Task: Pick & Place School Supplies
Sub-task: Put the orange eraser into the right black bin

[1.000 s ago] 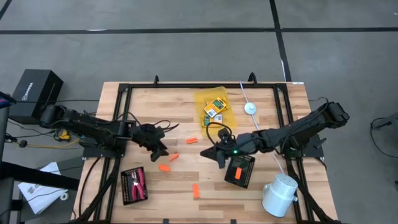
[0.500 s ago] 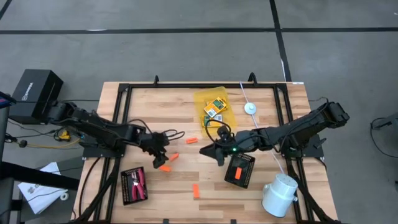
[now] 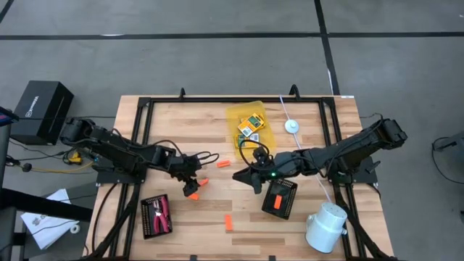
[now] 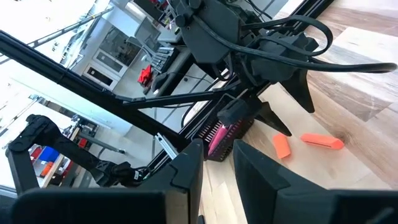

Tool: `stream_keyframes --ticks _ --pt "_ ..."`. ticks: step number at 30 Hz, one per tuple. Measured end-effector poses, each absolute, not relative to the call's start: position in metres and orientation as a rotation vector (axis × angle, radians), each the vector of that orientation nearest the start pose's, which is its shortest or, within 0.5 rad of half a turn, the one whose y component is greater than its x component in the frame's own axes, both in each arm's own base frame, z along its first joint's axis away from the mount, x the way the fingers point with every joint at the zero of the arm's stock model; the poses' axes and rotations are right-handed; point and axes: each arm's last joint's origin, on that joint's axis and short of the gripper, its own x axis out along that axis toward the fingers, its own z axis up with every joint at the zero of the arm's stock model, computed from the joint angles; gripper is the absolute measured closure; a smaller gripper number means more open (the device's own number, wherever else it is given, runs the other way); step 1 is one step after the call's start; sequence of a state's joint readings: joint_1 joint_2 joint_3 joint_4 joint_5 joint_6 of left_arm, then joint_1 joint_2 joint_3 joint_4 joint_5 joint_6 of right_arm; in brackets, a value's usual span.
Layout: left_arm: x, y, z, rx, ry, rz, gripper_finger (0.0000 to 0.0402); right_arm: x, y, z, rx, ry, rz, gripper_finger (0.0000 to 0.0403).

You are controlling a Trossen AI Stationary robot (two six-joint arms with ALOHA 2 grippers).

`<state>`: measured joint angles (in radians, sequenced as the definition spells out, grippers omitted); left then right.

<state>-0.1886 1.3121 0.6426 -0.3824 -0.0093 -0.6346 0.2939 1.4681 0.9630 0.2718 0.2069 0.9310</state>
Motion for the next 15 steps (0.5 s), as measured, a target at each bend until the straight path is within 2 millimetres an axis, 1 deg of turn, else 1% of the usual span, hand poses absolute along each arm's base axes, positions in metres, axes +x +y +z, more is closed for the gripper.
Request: stream_keyframes --ticks 6,15 --pt "0.2252 -0.0442 0.1696 -0.519 1.066 0.181 0.0148 0.3176 0.0896 0.2781 0.819 0.246 -0.018 0.0321" --pt "0.2215 -0.0427 0.1676 -0.544 1.107 0.216 0.0147 0.3195 0.0826 0.2781 0.773 0.242 -0.023 0.0321"
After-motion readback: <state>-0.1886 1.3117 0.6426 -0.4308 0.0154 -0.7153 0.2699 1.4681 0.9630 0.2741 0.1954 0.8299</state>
